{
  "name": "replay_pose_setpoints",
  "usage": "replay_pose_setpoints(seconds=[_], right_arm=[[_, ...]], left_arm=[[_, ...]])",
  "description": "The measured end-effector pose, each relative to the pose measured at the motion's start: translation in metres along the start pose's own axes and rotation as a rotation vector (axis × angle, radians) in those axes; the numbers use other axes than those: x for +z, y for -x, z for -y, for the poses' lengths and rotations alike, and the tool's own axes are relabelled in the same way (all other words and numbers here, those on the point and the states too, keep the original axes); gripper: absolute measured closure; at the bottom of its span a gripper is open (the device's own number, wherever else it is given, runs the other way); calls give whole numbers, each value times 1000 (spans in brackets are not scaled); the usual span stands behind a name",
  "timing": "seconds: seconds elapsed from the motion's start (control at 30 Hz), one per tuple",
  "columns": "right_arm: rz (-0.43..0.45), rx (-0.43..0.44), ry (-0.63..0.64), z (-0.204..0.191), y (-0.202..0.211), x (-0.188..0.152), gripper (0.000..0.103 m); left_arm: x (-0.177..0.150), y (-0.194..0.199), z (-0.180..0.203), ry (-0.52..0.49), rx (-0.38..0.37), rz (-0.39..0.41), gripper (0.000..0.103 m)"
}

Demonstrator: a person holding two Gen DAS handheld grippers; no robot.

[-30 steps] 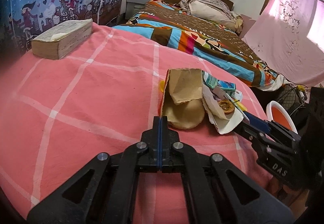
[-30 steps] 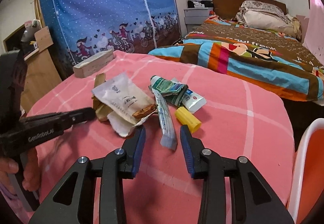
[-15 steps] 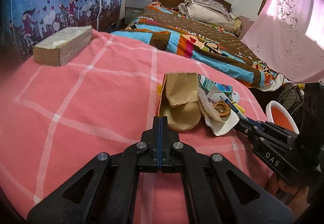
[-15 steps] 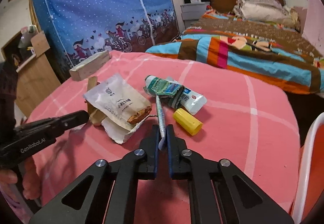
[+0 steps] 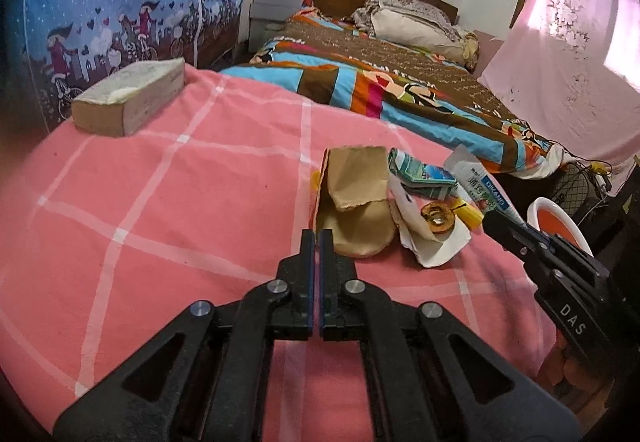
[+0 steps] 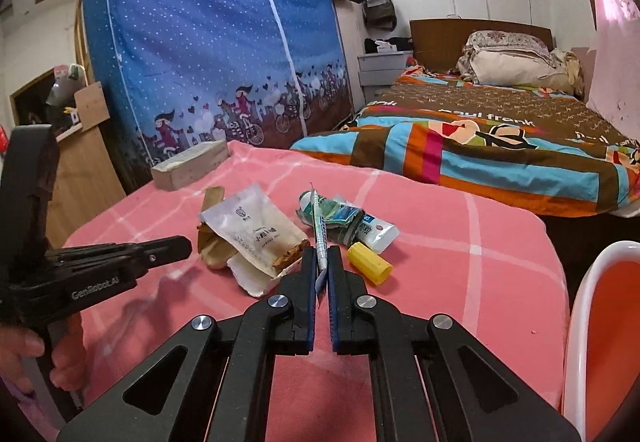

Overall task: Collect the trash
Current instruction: 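Grasp the white toothbrush with the right tool while the left tool grasps the brown paper bag, then carry the toothbrush and paper bag to the orange bucket and release both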

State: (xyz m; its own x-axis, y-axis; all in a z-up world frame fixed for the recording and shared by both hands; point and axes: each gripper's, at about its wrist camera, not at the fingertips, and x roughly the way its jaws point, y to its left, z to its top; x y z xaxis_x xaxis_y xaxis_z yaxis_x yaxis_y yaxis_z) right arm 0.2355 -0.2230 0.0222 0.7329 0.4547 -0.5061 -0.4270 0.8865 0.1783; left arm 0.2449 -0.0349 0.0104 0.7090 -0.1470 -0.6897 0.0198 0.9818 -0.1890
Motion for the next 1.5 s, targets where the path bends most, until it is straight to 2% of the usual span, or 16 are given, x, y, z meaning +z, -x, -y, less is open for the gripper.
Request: replay_pose_setpoints(seconds=[0.17,0.23,0.37,0.4,0.47,0.63,0.77,0.93,1.0,1.13,1.23,1.33,1.5], right_arm=[[-3,0,2,1,-1,0,100],[-8,3,-1,2,-1,0,100],[-24,16,-13,5,-4,0,100],[-28,20,-19,6,-5,-1,100],[-38,28,-38,10,-7,-1,100],[-56,28,-73,15,-11,-2,100],[-70,24,-76,14,-13,-3,100],[-90,30,-76,14,-17,-4,100],[-94,31,-81,15,-17,-5,100],[-86,29,-85,16,-15,-6,100],[-62,24,-77,14,-11,-5,100],[-7,22,-58,10,0,-4,100],[157,5,-10,-2,31,-3,100]], left_arm=[[4,-14,2,-6,-4,-56,84],[8,-17,3,-13,-19,-63,76],[13,-18,5,-51,-29,-52,49],[14,-19,5,-56,-40,-52,45],[17,-24,5,-64,-71,-65,43],[28,-39,14,-101,-83,-87,43],[31,-46,18,-124,-99,-101,46],[29,-45,18,-133,-99,-98,62],[29,-44,16,-127,-93,-92,72],[27,-38,13,-107,-103,-75,76],[24,-26,13,-96,-109,-31,77],[19,-7,14,-86,-110,48,77],[12,32,22,-75,-116,215,77]])
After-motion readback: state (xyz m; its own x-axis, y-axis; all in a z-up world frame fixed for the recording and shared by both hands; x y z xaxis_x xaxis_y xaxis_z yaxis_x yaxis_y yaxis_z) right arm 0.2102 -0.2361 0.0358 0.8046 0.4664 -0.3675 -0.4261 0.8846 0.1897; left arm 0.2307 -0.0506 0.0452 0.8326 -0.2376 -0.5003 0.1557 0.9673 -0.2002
